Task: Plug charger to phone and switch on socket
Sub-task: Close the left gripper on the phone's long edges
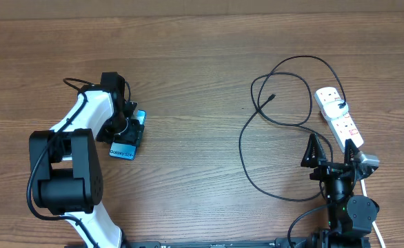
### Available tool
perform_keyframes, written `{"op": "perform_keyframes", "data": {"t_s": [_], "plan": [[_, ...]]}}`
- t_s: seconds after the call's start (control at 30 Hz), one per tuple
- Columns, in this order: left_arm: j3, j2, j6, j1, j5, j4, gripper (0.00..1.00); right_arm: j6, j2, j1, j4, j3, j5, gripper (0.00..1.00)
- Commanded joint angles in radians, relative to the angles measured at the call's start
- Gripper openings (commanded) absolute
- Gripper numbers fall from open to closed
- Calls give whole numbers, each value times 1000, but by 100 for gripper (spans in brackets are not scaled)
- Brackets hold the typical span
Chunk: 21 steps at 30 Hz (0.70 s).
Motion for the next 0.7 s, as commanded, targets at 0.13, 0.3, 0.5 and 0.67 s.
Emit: {"op": "perform_keyframes", "data": {"t_s": [0.13,0.3,0.5,0.67], "plan": [[-30,61,-124,-4,106,-5,65,0,-10,-2,5,-11,8,100],[-30,61,-237,-4,253,-6,64,0,-10,-2,5,-11,9,100],[-30,61,-386,-4,352,7,63,0,-10,-2,5,-11,8,100],[-30,61,-384,-4,315,33,70,0,-10,-2,5,-11,8,100]]}}
